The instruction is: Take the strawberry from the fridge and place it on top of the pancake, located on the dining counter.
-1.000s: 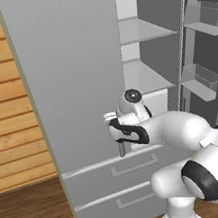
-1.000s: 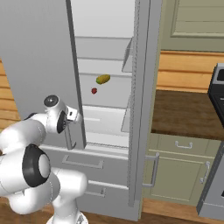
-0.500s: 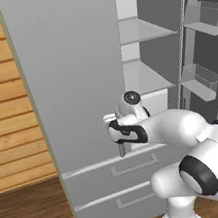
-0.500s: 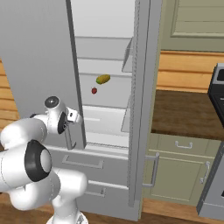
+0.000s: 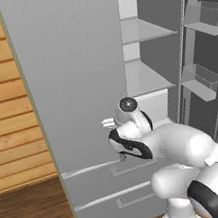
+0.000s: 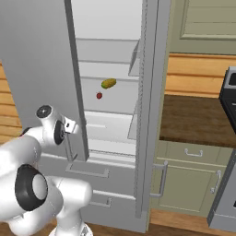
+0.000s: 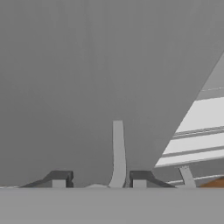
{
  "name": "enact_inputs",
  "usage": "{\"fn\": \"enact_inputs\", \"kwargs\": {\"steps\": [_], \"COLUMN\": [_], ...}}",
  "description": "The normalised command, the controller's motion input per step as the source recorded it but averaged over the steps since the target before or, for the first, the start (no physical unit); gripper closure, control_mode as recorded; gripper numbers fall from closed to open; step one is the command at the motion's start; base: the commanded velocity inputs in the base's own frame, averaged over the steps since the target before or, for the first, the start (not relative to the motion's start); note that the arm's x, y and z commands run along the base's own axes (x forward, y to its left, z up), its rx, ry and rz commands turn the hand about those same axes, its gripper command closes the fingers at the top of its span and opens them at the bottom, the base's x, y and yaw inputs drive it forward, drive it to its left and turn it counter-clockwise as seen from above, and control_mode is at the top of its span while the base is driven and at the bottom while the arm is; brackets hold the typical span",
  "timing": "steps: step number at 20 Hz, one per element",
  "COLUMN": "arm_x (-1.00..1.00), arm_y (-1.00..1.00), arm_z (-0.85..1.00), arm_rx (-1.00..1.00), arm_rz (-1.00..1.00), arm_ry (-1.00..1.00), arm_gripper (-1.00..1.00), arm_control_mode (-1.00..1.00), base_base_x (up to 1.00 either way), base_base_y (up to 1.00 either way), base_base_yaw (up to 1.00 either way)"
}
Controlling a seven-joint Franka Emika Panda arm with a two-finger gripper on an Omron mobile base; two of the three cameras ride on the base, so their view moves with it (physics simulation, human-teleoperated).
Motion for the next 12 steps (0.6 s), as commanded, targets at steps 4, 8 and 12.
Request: {"fn": "enact_inputs", "kwargs": {"steps": [4,8,12], "arm_x": [-0.47,-0.64,-0.87], "arm_y": [0.26,0.29,0.32], "arm_z": [0.00,0.00,-0.03], "arm_rx": [-0.08,-0.06,-0.04], "arm_rz": [-0.26,-0.32,-0.23], "arm_ry": [0.05,0.07,0.02], "arm_gripper": [1.00,1.00,1.00], "arm_control_mode": [-1.00,-1.00,-1.00], "base_base_x": [0.00,0.00,0.00], "base_base_y": [0.00,0.00,0.00], "base_base_yaw": [0.00,0.00,0.00]}}
